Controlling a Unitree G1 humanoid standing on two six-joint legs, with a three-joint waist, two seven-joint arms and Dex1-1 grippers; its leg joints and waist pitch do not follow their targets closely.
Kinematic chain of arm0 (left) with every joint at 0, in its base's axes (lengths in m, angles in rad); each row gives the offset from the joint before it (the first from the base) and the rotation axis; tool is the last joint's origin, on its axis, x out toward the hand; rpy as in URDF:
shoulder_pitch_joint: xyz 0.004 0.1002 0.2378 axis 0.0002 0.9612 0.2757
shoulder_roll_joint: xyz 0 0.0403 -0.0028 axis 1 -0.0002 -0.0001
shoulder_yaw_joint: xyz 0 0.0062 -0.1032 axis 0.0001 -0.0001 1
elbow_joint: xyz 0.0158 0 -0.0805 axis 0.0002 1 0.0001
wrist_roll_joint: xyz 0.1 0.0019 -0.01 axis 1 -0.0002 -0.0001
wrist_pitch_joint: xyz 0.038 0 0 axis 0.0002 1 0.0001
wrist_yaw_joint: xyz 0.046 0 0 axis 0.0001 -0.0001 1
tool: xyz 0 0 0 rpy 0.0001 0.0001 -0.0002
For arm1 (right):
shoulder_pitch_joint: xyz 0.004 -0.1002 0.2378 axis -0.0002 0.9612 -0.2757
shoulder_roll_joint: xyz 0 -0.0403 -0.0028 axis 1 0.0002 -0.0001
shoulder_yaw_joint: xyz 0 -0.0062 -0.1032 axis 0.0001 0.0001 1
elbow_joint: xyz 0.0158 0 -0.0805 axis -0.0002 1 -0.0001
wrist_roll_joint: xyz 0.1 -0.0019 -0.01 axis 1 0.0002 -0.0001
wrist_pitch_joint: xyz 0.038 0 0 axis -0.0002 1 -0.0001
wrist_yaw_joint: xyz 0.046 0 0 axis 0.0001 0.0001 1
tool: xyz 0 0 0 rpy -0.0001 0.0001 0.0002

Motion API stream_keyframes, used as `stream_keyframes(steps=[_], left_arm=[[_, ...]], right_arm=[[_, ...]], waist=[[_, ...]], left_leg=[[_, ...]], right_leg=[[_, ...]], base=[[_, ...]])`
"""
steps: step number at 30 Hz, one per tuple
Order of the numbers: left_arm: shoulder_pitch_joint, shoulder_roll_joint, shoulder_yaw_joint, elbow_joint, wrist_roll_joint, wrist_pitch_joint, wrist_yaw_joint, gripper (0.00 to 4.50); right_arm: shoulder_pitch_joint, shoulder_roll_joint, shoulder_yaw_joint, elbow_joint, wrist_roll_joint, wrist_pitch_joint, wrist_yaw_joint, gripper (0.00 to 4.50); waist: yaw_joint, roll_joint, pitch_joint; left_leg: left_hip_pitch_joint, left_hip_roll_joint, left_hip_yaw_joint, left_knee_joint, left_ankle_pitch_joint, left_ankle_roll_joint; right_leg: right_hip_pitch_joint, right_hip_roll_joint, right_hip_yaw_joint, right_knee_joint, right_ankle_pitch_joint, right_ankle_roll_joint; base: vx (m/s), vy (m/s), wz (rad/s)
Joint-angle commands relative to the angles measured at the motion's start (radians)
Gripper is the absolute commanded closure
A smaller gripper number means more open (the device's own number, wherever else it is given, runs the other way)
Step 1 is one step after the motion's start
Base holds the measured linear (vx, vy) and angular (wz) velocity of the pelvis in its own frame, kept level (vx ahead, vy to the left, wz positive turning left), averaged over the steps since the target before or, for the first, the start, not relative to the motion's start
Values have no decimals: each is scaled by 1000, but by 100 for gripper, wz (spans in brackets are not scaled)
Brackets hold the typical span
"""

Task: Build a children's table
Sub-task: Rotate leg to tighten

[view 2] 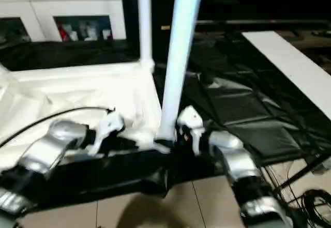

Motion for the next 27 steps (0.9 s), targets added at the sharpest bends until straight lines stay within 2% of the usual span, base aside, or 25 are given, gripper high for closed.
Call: stream_keyframes(steps=[1,4,5,6,7,11,17,18,19,21,23,27], left_arm=[[-24,-63,30,89,13,11,144,450],[-59,-121,43,152,26,17,247,450],[-72,-141,47,175,30,18,283,450],[-80,-154,49,189,33,18,305,450],[-107,-196,57,235,40,18,376,450],[-159,-246,60,323,72,-24,471,450],[-164,-240,36,332,91,-51,434,450],[-157,-231,28,325,93,-60,411,450],[-146,-217,23,311,90,-65,380,450],[-142,-208,19,311,91,-76,367,450],[-123,-180,6,285,86,-94,299,450],[-106,-139,-5,264,82,-126,216,450]], right_arm=[[-29,39,-54,67,-28,10,-202,179],[-51,87,-89,115,-31,20,-357,179],[-60,102,-99,133,-34,23,-410,179],[-65,111,-104,144,-35,26,-442,179],[-86,139,-121,180,-46,24,-548,179],[-134,188,-133,239,-63,2,-654,179],[-128,208,-118,209,-44,-45,-551,179],[-119,206,-126,186,-26,-61,-522,123],[-106,194,-130,151,-9,-80,-477,109],[-99,181,-125,133,-5,-84,-451,103],[-78,137,-123,72,17,-76,-369,74],[-65,59,-96,30,23,-45,-233,44]], waist=[[-7,6,-52],[-9,8,-53],[-10,5,-52],[-11,8,-53],[-9,9,-55],[-7,14,-58],[-1,13,-61],[0,13,-60],[1,15,-60],[0,14,-61],[-6,7,-59],[-4,11,-58]], left_leg=[[11,6,0,-75,-356,-28],[5,6,-1,-75,-350,-17],[5,5,2,-74,-345,-15],[8,3,2,-73,-348,-17],[5,2,1,-73,-338,-14],[6,1,4,-70,-327,-5],[-1,2,6,-69,-288,28],[0,3,7,-69,-290,34],[-1,4,7,-69,-288,37],[-6,4,5,-70,-280,44],[-11,2,3,-74,-276,49],[-5,6,6,-72,-277,52]], right_leg=[[36,-28,19,-77,-369,-192],[37,-27,19,-79,-359,-180],[35,-26,20,-81,-357,-179],[32,-25,20,-80,-366,-179],[35,-26,19,-82,-368,-173],[33,-26,20,-83,-343,-172],[41,-28,18,-78,-272,-189],[41,-28,18,-79,-278,-190],[42,-29,18,-79,-281,-190],[46,-28,17,-76,-258,-187],[52,-27,13,-79,-286,-179],[43,-29,17,-84,-325,-174]], base=[[0,0,0],[0,0,0],[0,0,0],[0,0,0],[0,0,0],[0,0,0],[0,0,0],[0,0,0],[0,0,0],[0,0,0],[0,0,0],[0,0,0]])
